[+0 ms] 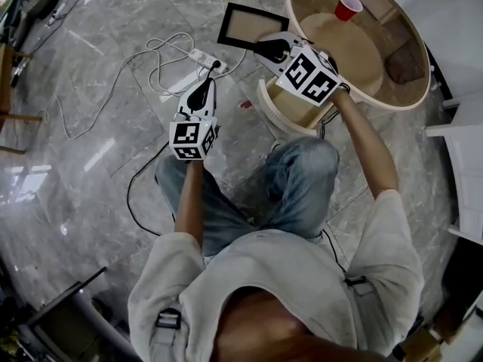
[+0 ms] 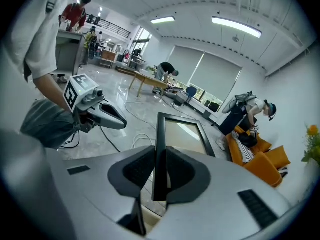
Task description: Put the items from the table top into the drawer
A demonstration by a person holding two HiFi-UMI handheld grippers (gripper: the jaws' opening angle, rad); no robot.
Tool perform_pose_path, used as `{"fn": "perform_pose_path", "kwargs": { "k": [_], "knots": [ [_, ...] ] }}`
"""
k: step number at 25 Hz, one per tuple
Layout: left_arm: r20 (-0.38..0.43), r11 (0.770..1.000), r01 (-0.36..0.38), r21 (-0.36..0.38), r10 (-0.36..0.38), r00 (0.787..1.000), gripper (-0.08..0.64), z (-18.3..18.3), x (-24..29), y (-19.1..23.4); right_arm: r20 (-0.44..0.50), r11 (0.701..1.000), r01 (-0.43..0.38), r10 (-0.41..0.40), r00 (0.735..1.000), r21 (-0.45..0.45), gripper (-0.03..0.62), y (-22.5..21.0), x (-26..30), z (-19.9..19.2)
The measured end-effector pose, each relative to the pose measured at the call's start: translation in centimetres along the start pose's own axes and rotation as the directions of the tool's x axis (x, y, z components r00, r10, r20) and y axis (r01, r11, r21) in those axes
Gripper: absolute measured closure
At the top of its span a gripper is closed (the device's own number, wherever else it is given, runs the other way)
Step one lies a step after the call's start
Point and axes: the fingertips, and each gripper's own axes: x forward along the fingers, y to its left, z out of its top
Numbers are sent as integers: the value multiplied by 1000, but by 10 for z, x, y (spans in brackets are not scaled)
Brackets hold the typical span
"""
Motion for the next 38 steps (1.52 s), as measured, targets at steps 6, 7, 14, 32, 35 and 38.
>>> {"fn": "perform_pose_path", "kwargs": {
  "k": [6, 7, 14, 32, 35, 38],
  "knots": [
    [-21, 996, -91, 0, 91, 996, 545, -7, -30, 32, 32, 991, -129, 130, 991, -35, 506, 45, 46, 13],
    [-27, 995, -97, -1, 96, 995, 545, -11, -32, 34, 34, 988, -148, 149, 988, -35, 506, 52, 53, 11],
    [-57, 998, -68, -10, 67, 996, 545, -31, -29, 29, -24, 975, -221, 222, 975, 28, 506, 91, 81, -34],
    [-95, 980, 183, -74, -189, 977, 545, -70, 43, -72, -288, 934, -74, 182, 940, 350, 506, 124, 19, -237],
    [-99, 976, 203, -80, -211, 973, 545, -72, 51, -82, -331, 920, -50, 190, 924, 388, 506, 126, 11, -266],
    [-99, 974, 212, -82, -219, 971, 545, -73, 59, -86, -378, 911, -41, 211, 902, 411, 506, 129, 12, -292]
  ]
}}
